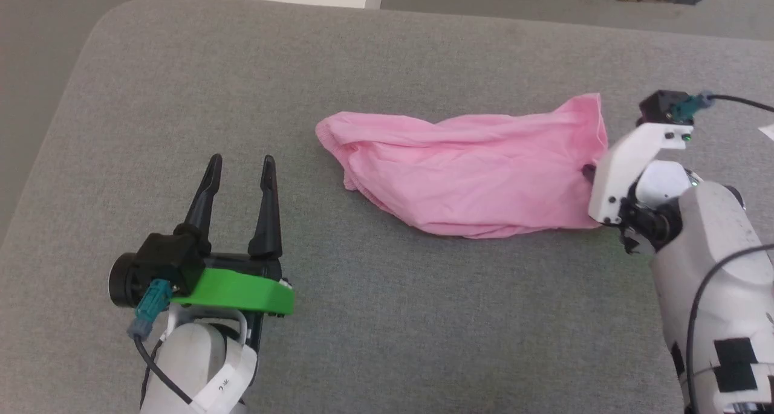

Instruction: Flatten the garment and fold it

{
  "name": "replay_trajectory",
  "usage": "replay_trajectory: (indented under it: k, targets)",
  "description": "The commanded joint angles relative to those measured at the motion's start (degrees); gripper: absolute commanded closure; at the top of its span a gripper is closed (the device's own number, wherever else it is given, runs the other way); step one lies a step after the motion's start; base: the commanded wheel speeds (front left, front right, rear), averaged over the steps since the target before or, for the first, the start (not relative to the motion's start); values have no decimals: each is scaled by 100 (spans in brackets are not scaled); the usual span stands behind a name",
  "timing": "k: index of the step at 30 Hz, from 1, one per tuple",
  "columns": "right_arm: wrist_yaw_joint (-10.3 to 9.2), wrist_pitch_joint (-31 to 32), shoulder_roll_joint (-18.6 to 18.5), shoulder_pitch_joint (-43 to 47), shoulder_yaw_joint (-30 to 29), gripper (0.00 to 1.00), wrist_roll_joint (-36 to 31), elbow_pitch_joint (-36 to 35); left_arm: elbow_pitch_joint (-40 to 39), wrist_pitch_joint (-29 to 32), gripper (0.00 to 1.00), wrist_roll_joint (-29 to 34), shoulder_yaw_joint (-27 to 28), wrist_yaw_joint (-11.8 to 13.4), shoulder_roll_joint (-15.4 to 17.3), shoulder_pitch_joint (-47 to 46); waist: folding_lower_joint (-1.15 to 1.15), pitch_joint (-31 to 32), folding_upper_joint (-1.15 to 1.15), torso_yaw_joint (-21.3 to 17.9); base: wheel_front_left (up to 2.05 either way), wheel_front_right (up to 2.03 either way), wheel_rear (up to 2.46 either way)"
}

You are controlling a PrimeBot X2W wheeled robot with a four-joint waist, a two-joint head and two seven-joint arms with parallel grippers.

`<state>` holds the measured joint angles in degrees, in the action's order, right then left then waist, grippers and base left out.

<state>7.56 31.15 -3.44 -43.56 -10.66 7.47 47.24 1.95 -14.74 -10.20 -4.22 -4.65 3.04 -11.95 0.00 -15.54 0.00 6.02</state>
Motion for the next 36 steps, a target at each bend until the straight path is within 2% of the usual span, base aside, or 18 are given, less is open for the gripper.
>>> replay_trajectory:
  k: [1,8,11,15,18,24,31,36]
  targets:
    - [-8,-72,-89,160,-59,100,-43,-111,18,-26,0,-10,23,16,-16,38,0,84,0,-61,0,0,0]
    - [-8,-231,-508,685,-565,100,-463,-770,53,-26,0,7,69,-3,-16,178,0,264,0,-218,0,0,0]
    - [-8,-269,-688,937,-793,100,-887,-1108,67,-26,0,3,64,-12,-16,218,0,318,0,-258,0,0,0]
    - [-8,-282,-700,1180,-1037,100,-1306,-1543,59,-26,0,13,86,-23,-16,254,0,339,0,-310,0,0,0]
    - [-8,-265,-661,1274,-994,100,-1466,-1847,63,-26,0,32,101,-35,-16,272,0,355,0,-336,0,0,0]
    - [-8,-77,-597,1361,-395,100,-1582,-2602,86,-26,0,46,110,-58,-16,289,0,393,0,-332,0,0,0]
    - [-8,550,-575,1284,865,100,-1303,-3566,70,-26,0,57,130,-75,-16,217,0,350,0,-255,0,0,0]
    - [-8,891,-607,1026,1792,100,-1051,-3866,47,-26,0,5,69,-58,-16,126,0,213,0,-136,0,0,0]
